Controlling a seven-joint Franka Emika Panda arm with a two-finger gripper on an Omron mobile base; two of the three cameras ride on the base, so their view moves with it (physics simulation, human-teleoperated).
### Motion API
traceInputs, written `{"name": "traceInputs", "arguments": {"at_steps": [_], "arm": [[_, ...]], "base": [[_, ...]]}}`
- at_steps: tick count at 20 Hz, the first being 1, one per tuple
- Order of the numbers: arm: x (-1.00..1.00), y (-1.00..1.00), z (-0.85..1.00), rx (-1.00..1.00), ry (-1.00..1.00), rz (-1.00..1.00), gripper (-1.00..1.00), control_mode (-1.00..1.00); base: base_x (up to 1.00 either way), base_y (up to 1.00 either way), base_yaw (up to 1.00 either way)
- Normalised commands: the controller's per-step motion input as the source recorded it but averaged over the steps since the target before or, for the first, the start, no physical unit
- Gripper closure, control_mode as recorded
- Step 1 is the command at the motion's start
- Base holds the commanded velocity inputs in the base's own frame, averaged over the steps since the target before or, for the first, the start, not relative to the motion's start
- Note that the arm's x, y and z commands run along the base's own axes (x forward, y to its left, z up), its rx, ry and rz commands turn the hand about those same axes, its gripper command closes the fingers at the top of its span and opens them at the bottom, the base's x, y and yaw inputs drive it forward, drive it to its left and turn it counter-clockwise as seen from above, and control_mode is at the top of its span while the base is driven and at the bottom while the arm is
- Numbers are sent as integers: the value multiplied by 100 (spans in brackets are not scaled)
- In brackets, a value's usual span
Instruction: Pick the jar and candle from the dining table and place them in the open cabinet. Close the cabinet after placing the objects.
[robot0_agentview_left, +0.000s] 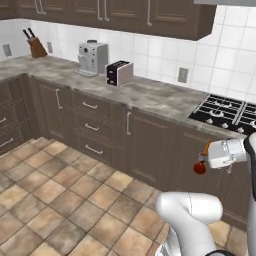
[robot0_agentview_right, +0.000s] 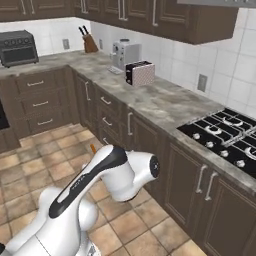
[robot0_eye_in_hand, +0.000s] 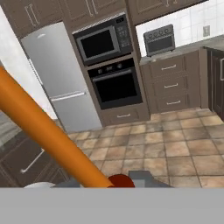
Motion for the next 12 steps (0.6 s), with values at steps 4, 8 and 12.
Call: {"name": "traceInputs", "arguments": {"at_steps": [4,8,12], "arm": [[0,0,0,0,0,0,100,100],[0,0,0,0,0,0,100,100],[0,0,0,0,0,0,100,100]], "base": [[35,21,-35],[38,23,-32],[42,24,-31]]}}
